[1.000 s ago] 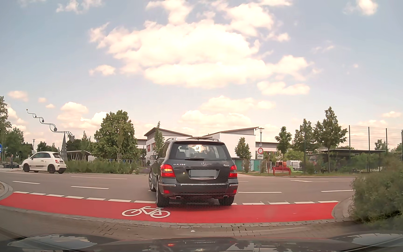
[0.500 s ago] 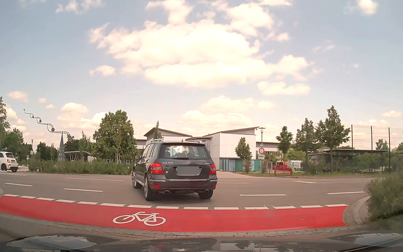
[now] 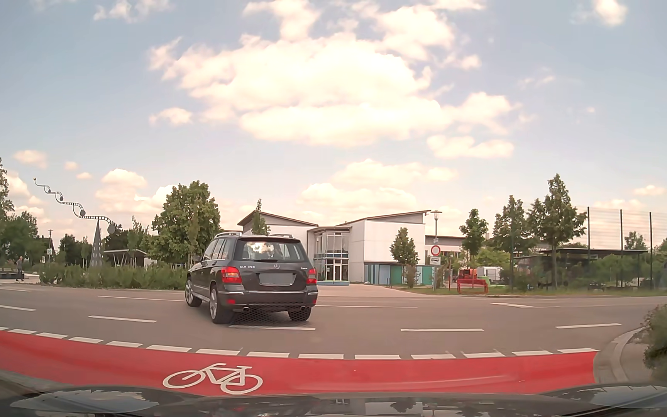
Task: Follow the waypoints while adhering to traffic rules and regulations
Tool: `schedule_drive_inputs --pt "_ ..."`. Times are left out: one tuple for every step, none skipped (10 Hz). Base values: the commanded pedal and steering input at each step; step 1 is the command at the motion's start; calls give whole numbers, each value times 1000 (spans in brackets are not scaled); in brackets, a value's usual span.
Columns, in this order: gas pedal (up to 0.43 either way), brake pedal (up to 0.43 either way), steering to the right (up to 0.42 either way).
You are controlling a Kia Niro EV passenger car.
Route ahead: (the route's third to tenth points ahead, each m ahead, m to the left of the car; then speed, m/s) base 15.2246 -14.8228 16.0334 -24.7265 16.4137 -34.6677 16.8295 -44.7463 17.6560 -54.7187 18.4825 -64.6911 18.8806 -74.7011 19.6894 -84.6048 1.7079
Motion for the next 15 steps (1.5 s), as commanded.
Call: schedule_drive_inputs --pt "169 12 -5" --pt "169 12 -4" --pt "169 12 -2" --pt "189 12 1" --pt "240 12 8" --pt "248 12 20" --pt "260 12 34" --pt "260 12 45" --pt "260 12 65" --pt "260 12 85" --pt "260 12 109" --pt "260 12 136" --pt "260 12 161" --pt "268 12 185" --pt "268 12 214"
